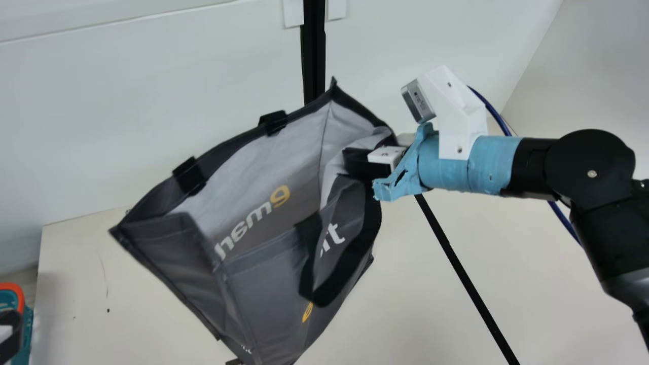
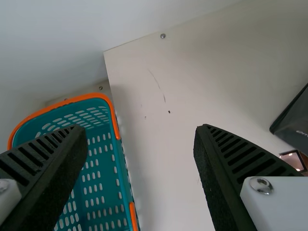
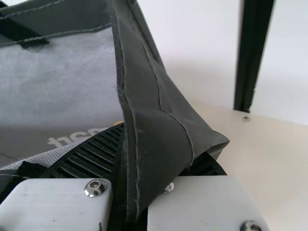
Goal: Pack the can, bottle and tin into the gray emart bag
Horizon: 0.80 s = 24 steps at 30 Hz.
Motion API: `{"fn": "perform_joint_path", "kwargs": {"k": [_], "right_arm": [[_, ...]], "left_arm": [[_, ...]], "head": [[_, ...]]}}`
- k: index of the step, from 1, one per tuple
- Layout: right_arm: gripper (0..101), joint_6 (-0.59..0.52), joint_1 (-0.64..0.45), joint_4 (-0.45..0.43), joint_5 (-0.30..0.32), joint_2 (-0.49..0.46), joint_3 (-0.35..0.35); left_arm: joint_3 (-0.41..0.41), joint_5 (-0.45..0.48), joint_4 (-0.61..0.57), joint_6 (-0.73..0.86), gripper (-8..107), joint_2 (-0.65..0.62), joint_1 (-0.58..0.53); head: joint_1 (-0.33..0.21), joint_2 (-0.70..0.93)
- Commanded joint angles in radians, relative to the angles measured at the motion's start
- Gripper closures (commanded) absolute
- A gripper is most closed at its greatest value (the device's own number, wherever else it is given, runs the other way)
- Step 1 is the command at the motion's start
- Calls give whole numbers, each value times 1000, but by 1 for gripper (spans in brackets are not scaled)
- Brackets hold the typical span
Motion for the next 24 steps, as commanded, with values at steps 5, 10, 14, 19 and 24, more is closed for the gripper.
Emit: {"fn": "perform_joint_path", "kwargs": {"k": [5, 10, 14, 19, 24], "right_arm": [[101, 52, -21, -77, -46, 9, -45], [101, 109, -43, -150, -63, 15, -80], [101, 161, -67, -215, -78, 21, -106], [101, 228, -109, -299, -94, 33, -138], [101, 276, -159, -358, -96, 47, -167]], "left_arm": [[0, -2, 0, 0, 9, 0, 0], [0, -4, 0, 0, 9, 0, 0], [0, 0, 0, 0, 9, 0, 0], [0, 1, 0, 0, 9, 0, 0], [0, -1, 0, 0, 9, 0, 0]], "head": [[-23, -1], [-23, -1], [-23, -1], [-23, -1], [-23, -1]]}}
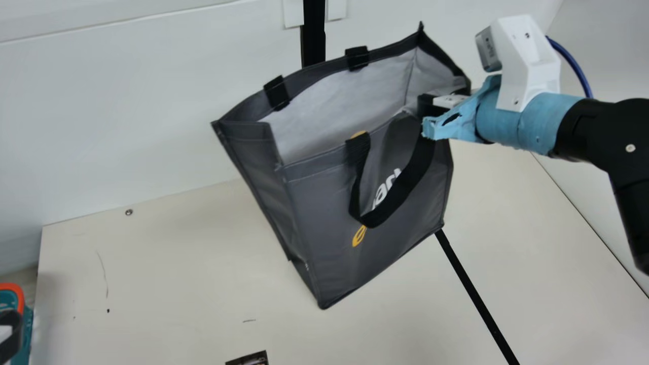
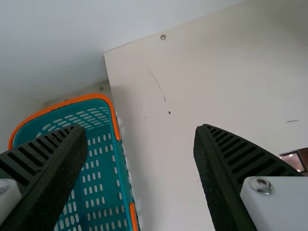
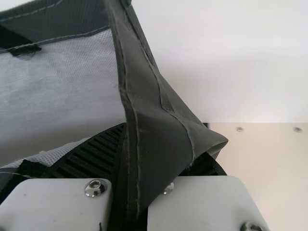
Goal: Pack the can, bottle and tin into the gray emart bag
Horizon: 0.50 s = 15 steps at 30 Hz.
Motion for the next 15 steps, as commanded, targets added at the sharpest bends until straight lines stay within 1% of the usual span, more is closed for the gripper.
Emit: {"fn": "perform_joint_path", "kwargs": {"k": [1, 8, 15], "right_arm": [[101, 16, -23, -29, -2, 5, -10], [101, 34, -115, -72, -1, 32, -47], [101, 10, -224, -74, 7, 71, -91]], "left_arm": [[0, 0, 0, 0, 9, 0, 0], [0, 4, 0, 0, 9, 0, 0], [0, 1, 0, 0, 9, 0, 0]], "head": [[-23, -1], [-23, -1], [-23, -1]]}}
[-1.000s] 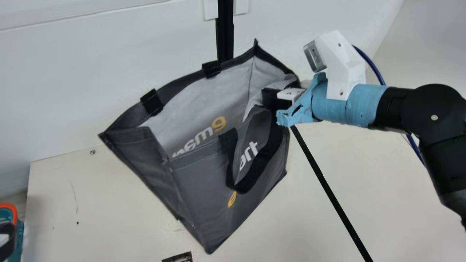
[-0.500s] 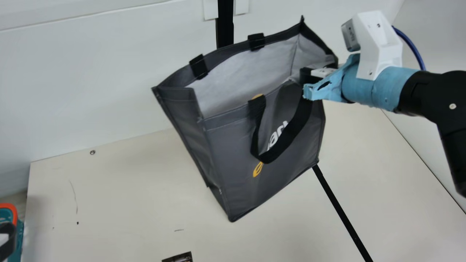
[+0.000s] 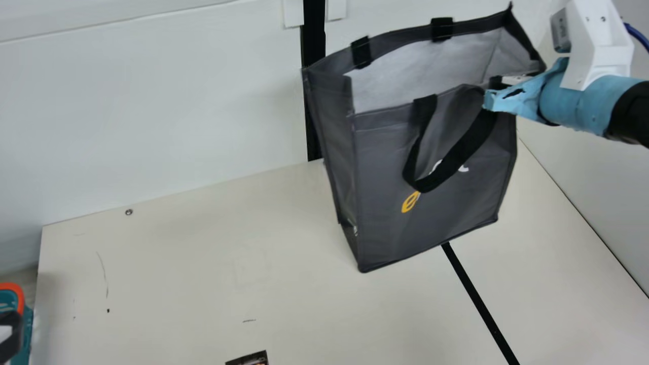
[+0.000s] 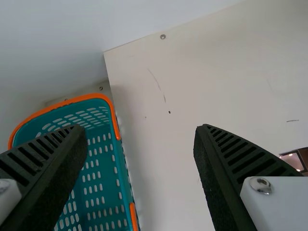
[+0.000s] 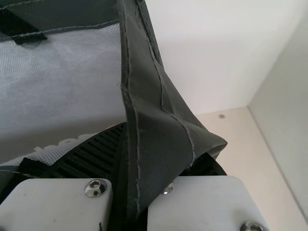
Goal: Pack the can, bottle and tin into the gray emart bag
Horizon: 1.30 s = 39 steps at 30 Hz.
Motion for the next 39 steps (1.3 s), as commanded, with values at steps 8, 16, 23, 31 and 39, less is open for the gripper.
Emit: {"fn": "perform_joint_path", "kwargs": {"k": [8, 16, 23, 31, 39], "right_arm": [[101, -74, -157, 16, 19, 69, -74], [101, -131, -266, 16, 19, 138, -142], [91, -154, -338, 18, 17, 182, -178], [65, -156, -389, 55, 42, 204, -210], [38, -158, -410, 91, 75, 200, -255]], "left_arm": [[0, -2, 0, 0, 9, 0, 0], [0, 0, 0, 0, 9, 0, 0], [0, -2, 0, 0, 9, 0, 0], [0, -2, 0, 0, 9, 0, 0], [0, -2, 0, 0, 9, 0, 0]], "head": [[-23, -1], [-23, -1], [-23, -1], [-23, -1], [-23, -1]]}}
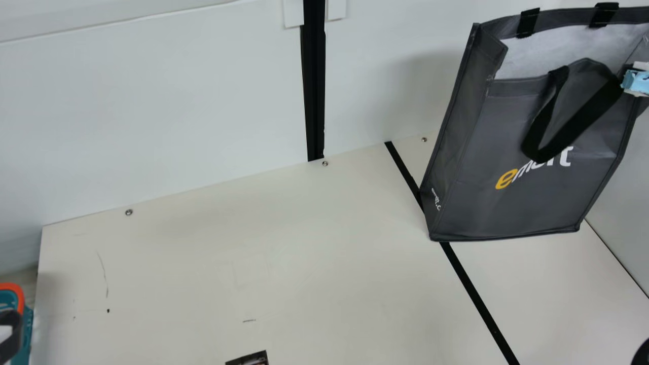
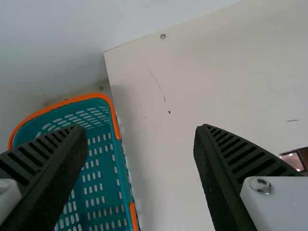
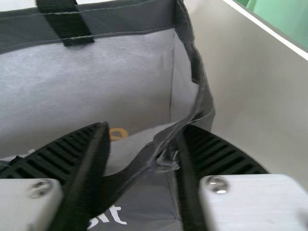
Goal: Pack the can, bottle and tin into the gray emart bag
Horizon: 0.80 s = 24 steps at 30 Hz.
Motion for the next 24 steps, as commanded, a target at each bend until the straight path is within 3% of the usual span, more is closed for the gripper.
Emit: {"fn": "perform_joint_path", "kwargs": {"k": [1, 8, 24], "right_arm": [[35, 1, -1, 8, 9, -3, -12], [11, 3, 0, 35, 31, -17, -65], [10, 7, 43, 95, 81, -59, -181]], "left_arm": [[0, 0, 0, 0, 9, 0, 0], [0, 0, 0, 0, 9, 0, 0], [0, 0, 0, 0, 9, 0, 0]], "head": [[-23, -1], [-23, -1], [-23, -1]]}}
